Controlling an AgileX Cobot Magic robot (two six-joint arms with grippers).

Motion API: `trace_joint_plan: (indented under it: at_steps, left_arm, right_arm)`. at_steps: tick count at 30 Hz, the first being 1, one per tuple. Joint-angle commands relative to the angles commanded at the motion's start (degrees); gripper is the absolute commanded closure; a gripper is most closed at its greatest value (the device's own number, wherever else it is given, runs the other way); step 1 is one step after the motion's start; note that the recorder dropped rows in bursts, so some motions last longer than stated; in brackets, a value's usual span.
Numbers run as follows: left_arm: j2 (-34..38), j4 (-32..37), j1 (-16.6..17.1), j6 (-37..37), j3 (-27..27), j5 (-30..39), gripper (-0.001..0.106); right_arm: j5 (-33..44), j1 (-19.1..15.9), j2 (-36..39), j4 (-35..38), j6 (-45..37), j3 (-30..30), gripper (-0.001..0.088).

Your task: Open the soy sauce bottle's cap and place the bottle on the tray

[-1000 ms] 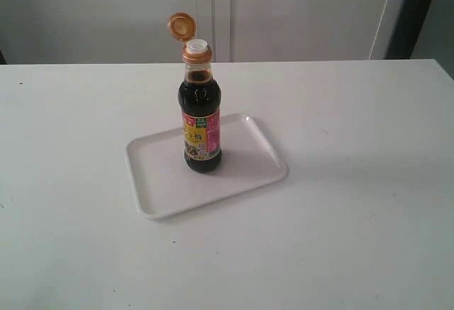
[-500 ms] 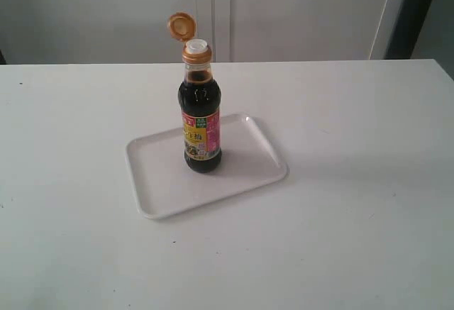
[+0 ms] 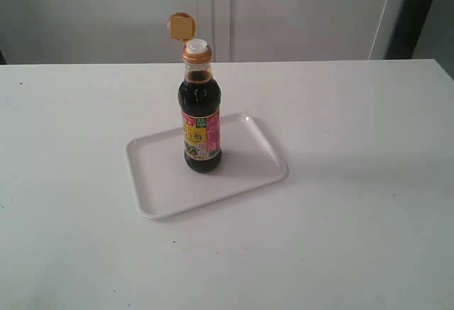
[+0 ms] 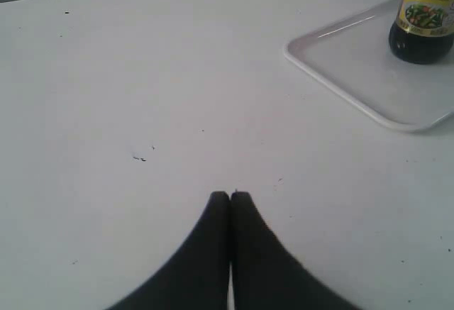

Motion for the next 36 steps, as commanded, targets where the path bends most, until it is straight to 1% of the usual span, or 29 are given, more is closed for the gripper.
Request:
trace_joint_plan:
  at_steps: [5, 12, 14, 17, 20, 36]
  left_arm:
    - [0.0, 0.0, 0.0, 0.0, 0.0, 0.0, 0.105]
    - [0.0, 0.0, 0.0, 0.0, 0.0, 0.0, 0.105]
    - [0.0, 0.0, 0.0, 0.0, 0.0, 0.0, 0.105]
    - [0.0, 0.0, 0.0, 0.0, 0.0, 0.0, 0.105]
    - [0.0, 0.0, 0.0, 0.0, 0.0, 0.0, 0.105]
    - [0.0, 0.0, 0.0, 0.0, 0.0, 0.0, 0.105]
  right_arm:
    - [-0.4, 0.0, -2.8, -0.8, 0.0, 3.8, 0.0868]
    - [-3.3, 0.0, -2.8, -0.9, 0.0, 9.1, 0.0868]
    - [-5.3, 0.0, -2.8, -1.1, 0.0, 9.1, 0.0868]
    - [-5.5, 0.0, -2.8, -1.3, 0.0, 9.1, 0.0868]
    - [-4.5, 0.0, -2.8, -1.3, 0.0, 9.1, 0.0868]
    - [-4.5, 0.0, -2.8, -1.3, 0.0, 9.1, 0.0868]
